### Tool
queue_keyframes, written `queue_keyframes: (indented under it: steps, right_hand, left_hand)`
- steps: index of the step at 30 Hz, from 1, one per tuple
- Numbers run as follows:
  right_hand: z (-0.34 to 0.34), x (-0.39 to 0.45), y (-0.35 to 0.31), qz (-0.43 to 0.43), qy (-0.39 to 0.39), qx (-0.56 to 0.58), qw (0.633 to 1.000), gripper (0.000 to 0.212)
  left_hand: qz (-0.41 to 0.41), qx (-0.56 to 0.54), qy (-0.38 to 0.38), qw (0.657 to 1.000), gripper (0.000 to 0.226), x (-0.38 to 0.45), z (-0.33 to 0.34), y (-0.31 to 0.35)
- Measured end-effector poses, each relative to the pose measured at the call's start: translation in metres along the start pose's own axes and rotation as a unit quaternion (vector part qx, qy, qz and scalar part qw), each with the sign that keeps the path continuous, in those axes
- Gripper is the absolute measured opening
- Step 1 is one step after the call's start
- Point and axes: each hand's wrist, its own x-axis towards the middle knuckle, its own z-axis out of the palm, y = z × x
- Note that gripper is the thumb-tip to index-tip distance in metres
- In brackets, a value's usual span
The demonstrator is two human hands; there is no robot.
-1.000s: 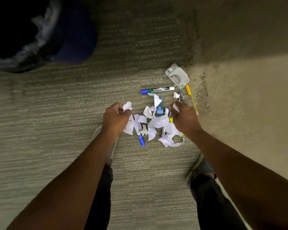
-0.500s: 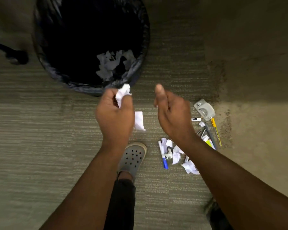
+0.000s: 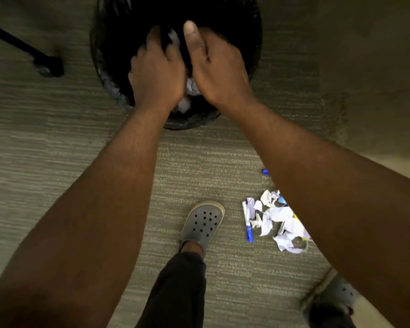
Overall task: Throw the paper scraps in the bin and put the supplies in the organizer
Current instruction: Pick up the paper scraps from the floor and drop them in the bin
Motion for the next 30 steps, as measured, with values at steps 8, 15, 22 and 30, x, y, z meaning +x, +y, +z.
queue_keyframes:
  steps: [8, 15, 22, 30]
  right_hand:
    - [-0.025, -0.072, 0.056, -0.079, 0.136, -0.061, 0.986, 0.035]
    - [-0.063, -0.215, 0.165, 0.085, 0.115, -0.099, 0.985, 0.02]
    - [-0.065, -0.327, 0.253, 0.235, 0.027, -0.181, 0.955, 0.025]
    - [-0.047, -0.386, 0.314, 0.265, -0.148, -0.288, 0.908, 0.066]
  left_hand:
    - [0.179, -0.154, 0.055, 0.97, 0.038, -0.079, 0.008, -0.029]
    - [0.088, -0.19, -0.105, 0.972, 0.024, -0.216, 0.071, -0.059]
    - [0.024, -0.032, -0.31, 0.95, 0.048, -0.286, 0.155, -0.092]
    - [0.126, 0.172, -0.389, 0.896, 0.075, -0.288, 0.235, -0.114]
